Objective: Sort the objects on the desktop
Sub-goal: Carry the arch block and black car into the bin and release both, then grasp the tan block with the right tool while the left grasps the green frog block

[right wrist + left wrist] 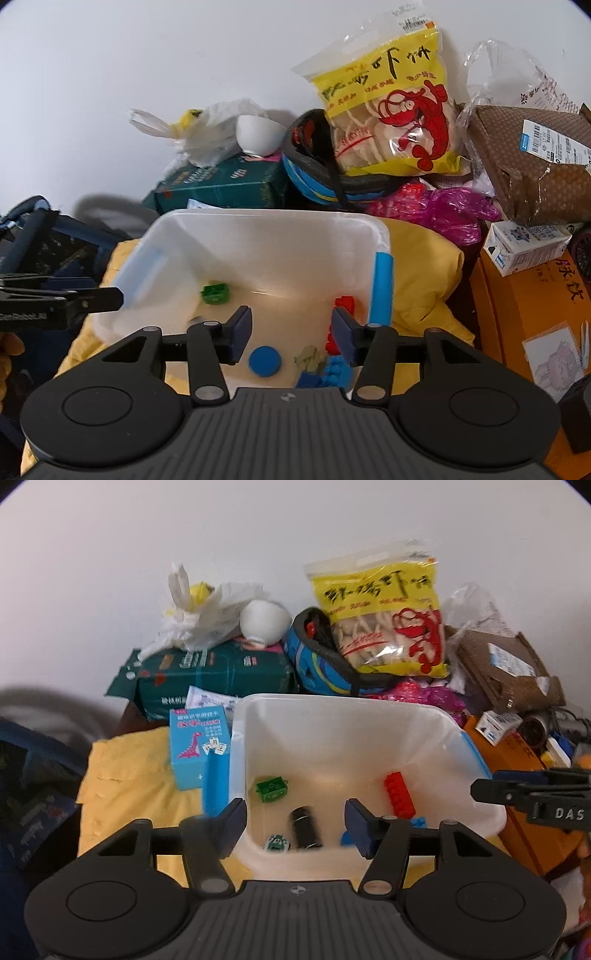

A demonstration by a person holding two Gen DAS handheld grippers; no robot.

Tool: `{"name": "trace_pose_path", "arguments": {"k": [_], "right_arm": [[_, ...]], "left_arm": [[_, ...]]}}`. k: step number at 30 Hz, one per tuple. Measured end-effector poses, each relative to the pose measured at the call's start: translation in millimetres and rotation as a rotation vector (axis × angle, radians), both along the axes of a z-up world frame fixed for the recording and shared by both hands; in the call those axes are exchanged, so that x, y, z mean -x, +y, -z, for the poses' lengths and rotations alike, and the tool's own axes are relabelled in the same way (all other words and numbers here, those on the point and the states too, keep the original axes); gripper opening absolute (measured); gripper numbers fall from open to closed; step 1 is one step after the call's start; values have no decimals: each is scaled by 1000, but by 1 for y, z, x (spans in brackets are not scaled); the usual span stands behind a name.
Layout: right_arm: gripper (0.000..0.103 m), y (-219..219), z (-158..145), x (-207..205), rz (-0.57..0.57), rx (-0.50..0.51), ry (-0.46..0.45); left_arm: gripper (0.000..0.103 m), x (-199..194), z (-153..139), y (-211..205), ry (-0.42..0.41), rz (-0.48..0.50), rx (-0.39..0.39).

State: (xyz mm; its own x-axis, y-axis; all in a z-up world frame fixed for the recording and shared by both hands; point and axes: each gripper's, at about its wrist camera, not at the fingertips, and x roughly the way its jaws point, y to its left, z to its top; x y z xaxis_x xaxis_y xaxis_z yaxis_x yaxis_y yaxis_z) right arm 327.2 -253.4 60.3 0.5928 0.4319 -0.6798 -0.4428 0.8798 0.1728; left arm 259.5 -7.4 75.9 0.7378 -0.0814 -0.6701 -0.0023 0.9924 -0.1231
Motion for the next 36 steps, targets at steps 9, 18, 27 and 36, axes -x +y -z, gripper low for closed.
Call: {"name": "trace_pose_path", "arguments": {"k": [9, 18, 27, 36], "right_arm": [[52, -10, 25, 109, -112, -24, -80], [53, -25, 86, 200, -142, 54, 0], [54, -35, 99, 219, -122, 91, 43], [60, -12, 108, 231, -187, 100, 33]], "left_arm": [[62, 126, 37, -23, -110, 99, -37], [62, 219, 102, -56, -9, 194, -16], [62, 215, 146, -81, 77, 221, -29], [38, 221, 147, -69, 81, 219, -39]]}}
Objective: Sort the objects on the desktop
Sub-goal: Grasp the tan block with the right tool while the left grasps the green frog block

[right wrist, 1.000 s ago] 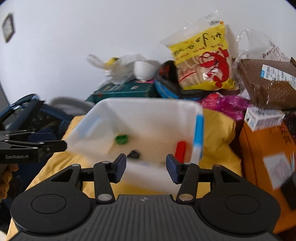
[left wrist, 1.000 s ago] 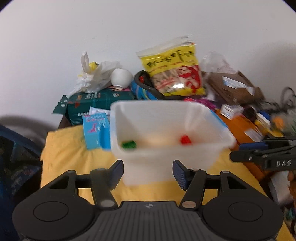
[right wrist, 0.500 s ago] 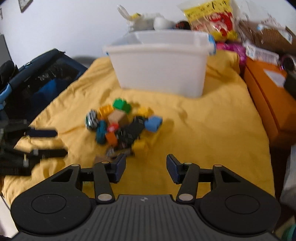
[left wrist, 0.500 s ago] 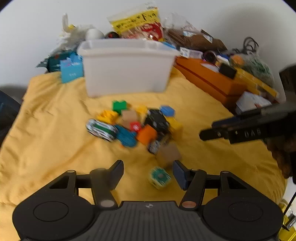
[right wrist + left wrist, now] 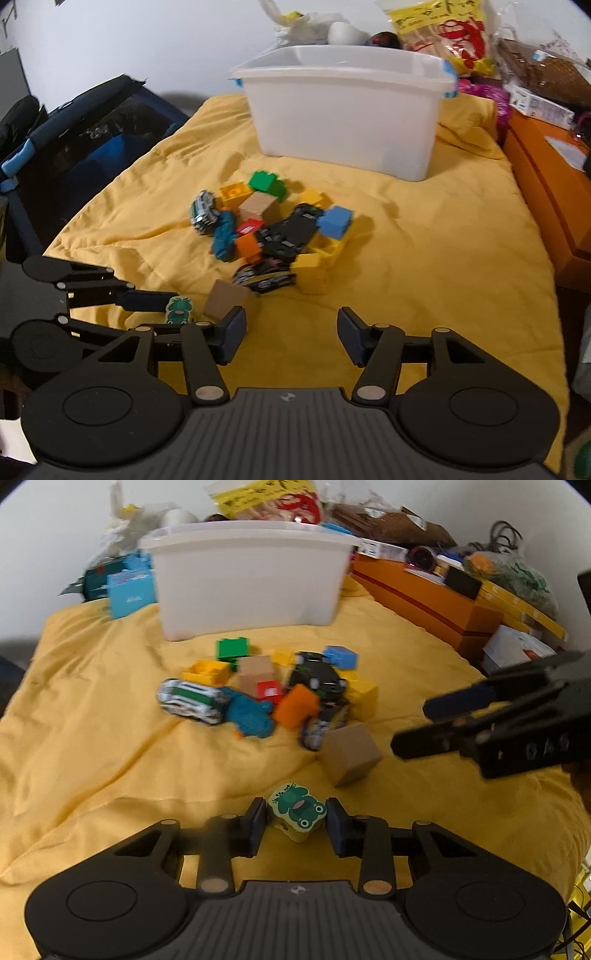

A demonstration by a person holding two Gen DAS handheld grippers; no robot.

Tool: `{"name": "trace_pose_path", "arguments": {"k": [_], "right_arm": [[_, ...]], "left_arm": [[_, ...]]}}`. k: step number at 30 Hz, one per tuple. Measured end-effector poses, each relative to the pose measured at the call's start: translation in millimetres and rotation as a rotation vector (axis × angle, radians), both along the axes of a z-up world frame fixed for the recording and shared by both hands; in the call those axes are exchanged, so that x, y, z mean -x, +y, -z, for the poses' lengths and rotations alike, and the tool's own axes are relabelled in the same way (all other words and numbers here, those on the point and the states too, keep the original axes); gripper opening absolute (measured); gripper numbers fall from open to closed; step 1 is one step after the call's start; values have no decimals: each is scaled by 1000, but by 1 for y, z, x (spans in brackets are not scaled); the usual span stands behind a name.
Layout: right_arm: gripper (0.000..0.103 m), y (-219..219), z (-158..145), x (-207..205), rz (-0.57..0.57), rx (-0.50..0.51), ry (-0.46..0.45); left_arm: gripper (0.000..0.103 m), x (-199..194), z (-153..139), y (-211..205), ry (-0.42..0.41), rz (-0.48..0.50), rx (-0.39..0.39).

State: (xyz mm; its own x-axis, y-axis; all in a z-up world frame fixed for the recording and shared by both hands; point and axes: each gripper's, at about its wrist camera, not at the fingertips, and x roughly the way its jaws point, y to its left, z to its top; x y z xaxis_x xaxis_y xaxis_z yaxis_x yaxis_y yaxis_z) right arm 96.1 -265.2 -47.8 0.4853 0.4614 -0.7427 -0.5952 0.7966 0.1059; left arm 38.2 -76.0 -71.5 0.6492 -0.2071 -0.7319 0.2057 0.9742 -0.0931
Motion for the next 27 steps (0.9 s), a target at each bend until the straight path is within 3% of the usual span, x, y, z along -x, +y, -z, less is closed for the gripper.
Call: {"name": "trace_pose_path", "arguments": {"k": [11, 12, 13, 14, 19, 27], "right_arm": [[65, 55, 23, 7, -35, 66, -22], [60, 58, 25, 8, -38, 65, -22], [43, 58, 26, 7, -44, 64, -17], [40, 59, 26, 6, -47, 64, -13], [36, 46, 17, 9, -45, 30, -10], [33, 6, -23, 5, 70, -100, -15]], "left_arm": [[38, 8, -10, 35, -3, -136, 6], [38, 7, -12, 35, -6, -139, 11], [38, 7, -13, 35, -11, -138, 14], [38, 7, -15, 35, -17, -133, 18], [38, 2, -29, 31, -46, -129, 41], [38, -15, -60, 29, -87, -132, 76]]}}
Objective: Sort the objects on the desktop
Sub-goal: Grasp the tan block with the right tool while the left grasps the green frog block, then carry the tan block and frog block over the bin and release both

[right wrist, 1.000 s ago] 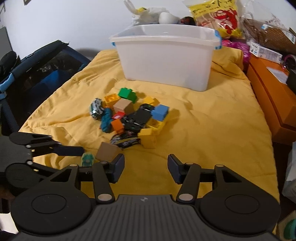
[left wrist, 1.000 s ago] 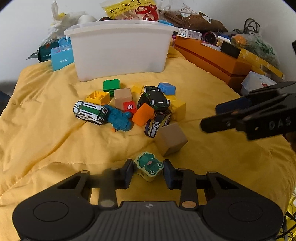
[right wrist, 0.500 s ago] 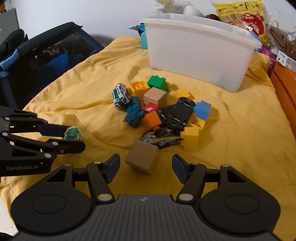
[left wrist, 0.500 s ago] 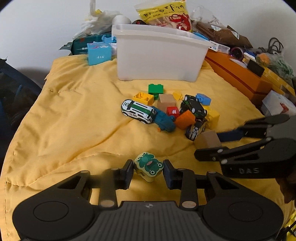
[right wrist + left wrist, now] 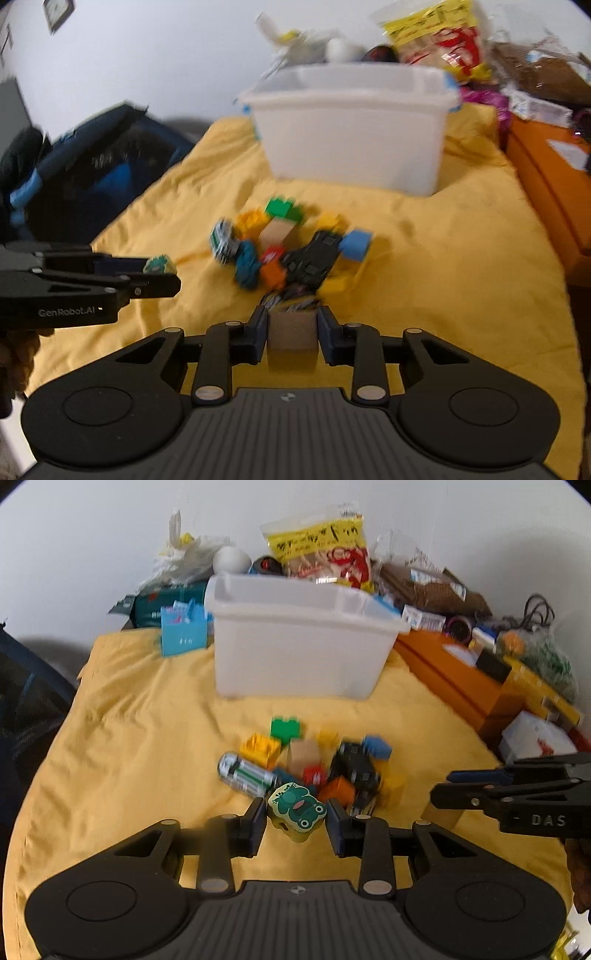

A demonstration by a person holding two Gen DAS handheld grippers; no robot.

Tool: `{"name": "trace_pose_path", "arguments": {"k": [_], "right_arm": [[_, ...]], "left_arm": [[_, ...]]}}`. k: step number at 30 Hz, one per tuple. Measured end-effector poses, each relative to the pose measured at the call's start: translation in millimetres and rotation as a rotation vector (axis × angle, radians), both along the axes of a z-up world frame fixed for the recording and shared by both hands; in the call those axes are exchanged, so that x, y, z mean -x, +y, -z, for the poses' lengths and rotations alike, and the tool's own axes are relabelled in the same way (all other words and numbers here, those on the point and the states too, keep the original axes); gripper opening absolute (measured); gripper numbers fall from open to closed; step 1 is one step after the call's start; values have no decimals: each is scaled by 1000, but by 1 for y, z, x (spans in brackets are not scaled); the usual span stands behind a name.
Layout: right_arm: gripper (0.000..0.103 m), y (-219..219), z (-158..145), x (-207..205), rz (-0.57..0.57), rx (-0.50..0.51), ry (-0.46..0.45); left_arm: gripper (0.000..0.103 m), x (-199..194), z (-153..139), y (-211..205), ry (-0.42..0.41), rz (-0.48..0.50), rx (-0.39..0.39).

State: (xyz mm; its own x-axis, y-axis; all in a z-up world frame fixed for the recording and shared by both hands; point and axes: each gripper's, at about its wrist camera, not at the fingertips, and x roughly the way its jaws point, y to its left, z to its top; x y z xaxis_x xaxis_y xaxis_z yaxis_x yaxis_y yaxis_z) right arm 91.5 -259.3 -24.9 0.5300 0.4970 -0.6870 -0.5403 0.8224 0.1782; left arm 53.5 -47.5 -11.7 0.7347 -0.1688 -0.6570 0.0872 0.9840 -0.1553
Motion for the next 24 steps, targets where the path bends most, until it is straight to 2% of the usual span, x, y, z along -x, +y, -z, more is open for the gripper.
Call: {"name": "trace_pose_path", "arguments": {"k": [3, 6, 12, 15, 20, 24], "right_arm": [[33, -9, -13, -5, 17, -23, -23], [32, -12, -11, -8, 16, 13, -46], [34, -11, 40, -5, 2, 138, 53], [34, -17, 52, 1, 15, 142, 70], [33, -23, 48, 4, -2, 130, 38], [33, -27, 23, -1, -2, 67, 2]], "left_arm": [[38, -5, -6, -1, -17, 1, -3], [38, -6, -2, -1, -4, -5, -10], [38, 3, 6, 0, 31, -1, -11], [38, 6, 9, 2, 40, -4, -13], [38, 5, 5, 4, 37, -17, -9], [38, -1, -9, 5, 13, -25, 1]]}}
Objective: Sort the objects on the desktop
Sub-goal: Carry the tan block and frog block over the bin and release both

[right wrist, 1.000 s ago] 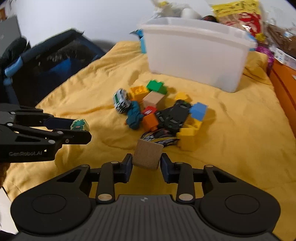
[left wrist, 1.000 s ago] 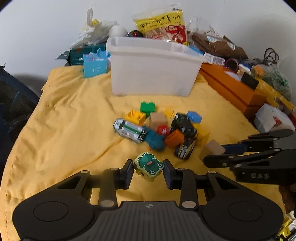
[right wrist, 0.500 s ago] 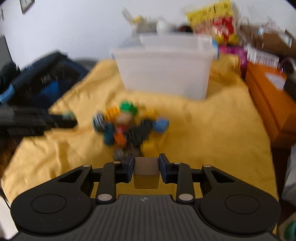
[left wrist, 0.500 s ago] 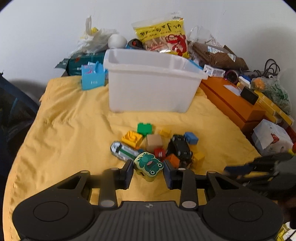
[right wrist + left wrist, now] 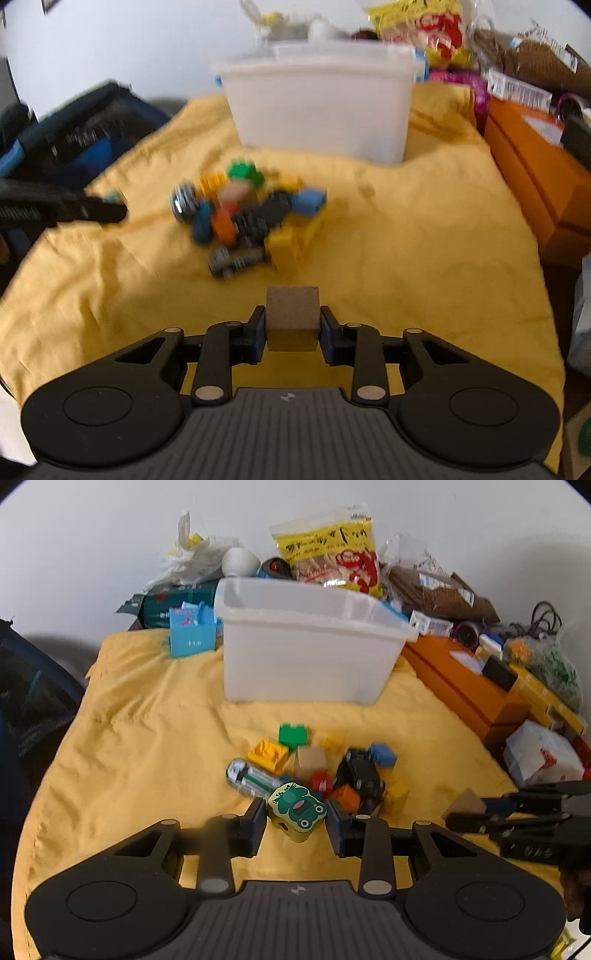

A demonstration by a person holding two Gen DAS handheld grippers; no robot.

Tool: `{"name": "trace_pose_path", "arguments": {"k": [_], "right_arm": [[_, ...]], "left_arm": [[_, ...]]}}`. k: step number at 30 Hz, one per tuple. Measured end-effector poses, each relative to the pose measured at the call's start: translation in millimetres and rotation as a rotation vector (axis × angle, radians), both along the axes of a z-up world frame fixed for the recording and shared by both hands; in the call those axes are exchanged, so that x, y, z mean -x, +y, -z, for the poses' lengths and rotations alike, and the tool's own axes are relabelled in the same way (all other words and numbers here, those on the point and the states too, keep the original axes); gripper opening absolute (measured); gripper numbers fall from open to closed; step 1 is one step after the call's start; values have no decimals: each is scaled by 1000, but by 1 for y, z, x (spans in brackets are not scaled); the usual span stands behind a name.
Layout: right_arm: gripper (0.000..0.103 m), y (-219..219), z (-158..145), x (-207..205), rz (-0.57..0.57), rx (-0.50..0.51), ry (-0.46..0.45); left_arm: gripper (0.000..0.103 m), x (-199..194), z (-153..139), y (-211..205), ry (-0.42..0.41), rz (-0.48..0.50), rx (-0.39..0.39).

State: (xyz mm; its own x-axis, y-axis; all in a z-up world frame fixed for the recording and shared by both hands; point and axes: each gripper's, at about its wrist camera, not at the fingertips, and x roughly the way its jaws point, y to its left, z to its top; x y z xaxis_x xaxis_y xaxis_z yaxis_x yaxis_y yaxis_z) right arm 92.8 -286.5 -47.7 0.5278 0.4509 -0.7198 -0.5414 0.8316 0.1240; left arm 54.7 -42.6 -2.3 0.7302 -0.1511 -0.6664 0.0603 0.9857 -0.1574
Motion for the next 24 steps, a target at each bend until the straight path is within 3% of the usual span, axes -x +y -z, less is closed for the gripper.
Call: {"name": "trace_pose_path", "arguments": {"k": [12, 24], "right_arm": [[33, -3, -105, -53, 51, -210, -98], [33, -1, -144, -97, 48, -209, -141]], "left_arm": [[38, -41, -66, 4, -96, -41, -10], [38, -94, -114, 10, -123, -49, -46]]}}
